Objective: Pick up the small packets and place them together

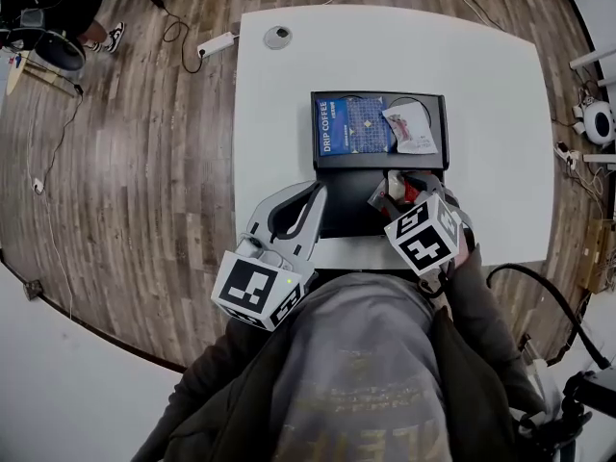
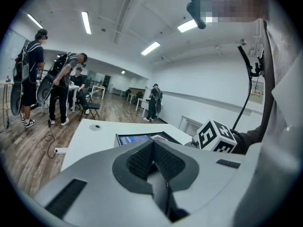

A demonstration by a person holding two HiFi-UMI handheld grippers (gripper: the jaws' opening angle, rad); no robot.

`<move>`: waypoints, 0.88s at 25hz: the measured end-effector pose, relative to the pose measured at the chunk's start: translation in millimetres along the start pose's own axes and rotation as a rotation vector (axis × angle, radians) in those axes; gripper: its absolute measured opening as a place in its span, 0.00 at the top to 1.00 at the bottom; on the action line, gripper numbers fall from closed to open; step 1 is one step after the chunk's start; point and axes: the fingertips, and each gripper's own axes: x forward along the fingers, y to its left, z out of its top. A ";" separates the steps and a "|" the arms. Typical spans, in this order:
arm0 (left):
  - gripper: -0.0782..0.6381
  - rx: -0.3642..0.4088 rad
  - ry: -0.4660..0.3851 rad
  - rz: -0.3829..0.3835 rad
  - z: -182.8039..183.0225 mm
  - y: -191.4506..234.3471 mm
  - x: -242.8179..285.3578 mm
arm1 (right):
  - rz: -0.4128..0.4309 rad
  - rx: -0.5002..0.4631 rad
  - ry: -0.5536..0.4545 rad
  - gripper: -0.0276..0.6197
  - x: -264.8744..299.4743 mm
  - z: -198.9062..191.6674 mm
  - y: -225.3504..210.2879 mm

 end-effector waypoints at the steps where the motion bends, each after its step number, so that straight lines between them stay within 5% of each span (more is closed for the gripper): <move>1: 0.89 -0.005 0.001 0.005 -0.8 3.3 -1.0 | -0.013 -0.013 0.028 0.67 2.9 -2.0 -1.1; 8: 0.89 -0.033 -0.009 0.012 -3.8 18.9 0.4 | -0.014 -0.075 0.150 0.69 16.1 -9.6 0.1; 11: 0.89 -0.040 -0.016 0.012 -4.0 21.7 -0.7 | -0.045 -0.088 0.144 0.86 15.5 -8.3 -4.4; 16: 0.89 -0.035 -0.033 0.016 -0.9 26.3 -7.7 | -0.060 -0.069 0.080 0.89 5.1 -1.8 -3.2; 22: 0.89 -0.017 -0.047 -0.007 0.5 19.5 -15.5 | 0.020 -0.051 -0.054 0.89 -25.9 22.7 28.4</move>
